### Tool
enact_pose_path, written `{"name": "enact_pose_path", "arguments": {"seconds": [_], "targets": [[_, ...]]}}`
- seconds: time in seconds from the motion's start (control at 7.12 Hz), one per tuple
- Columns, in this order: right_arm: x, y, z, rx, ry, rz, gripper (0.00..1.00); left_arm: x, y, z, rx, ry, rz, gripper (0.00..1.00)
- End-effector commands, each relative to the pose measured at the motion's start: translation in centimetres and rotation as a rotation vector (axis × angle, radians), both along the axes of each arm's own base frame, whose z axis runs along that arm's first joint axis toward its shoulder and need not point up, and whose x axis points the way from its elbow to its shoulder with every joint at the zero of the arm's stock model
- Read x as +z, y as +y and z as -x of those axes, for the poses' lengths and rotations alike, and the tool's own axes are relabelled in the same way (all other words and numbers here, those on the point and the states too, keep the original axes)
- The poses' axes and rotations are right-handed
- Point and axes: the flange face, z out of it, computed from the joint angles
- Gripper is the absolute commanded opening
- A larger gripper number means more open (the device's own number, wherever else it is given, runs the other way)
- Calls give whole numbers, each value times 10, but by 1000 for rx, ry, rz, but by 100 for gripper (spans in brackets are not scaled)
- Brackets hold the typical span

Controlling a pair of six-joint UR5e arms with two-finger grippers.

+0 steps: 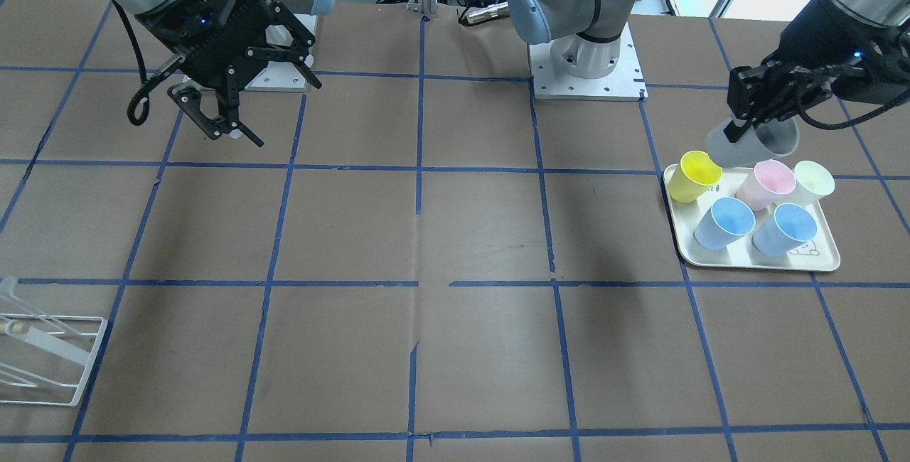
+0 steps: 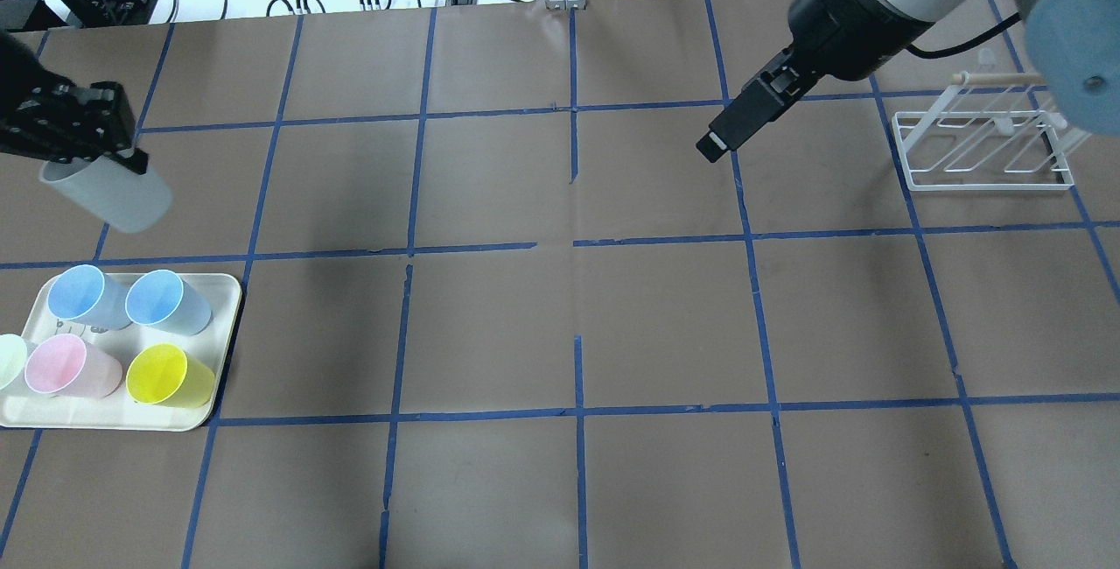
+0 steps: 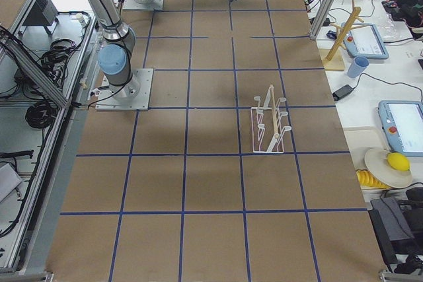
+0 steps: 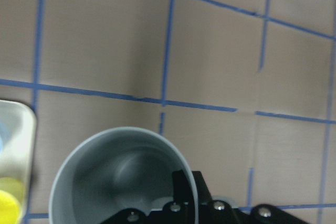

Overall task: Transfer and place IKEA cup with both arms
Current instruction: 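Open and withdraw the right gripper while the left arm carries the cup to the tray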

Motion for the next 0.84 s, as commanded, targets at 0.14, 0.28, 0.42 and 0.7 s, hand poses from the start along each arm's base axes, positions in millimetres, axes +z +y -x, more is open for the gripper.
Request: {"name": "enact_pose_path", "arguments": {"seconds": [0.14, 0.28, 0.42, 0.7], "targets": [[21, 19, 26, -248, 249, -8, 100, -33, 45, -167, -93, -64, -18, 0], [20, 19, 26, -362, 245, -36, 100, -51, 41, -210, -206, -122, 37, 0], [21, 18, 26, -486, 235, -55, 100, -76, 37, -250, -262, -160, 71, 0], [31, -1, 26, -744, 200, -96, 100, -125, 39, -308, -312, -102, 175, 0]]}}
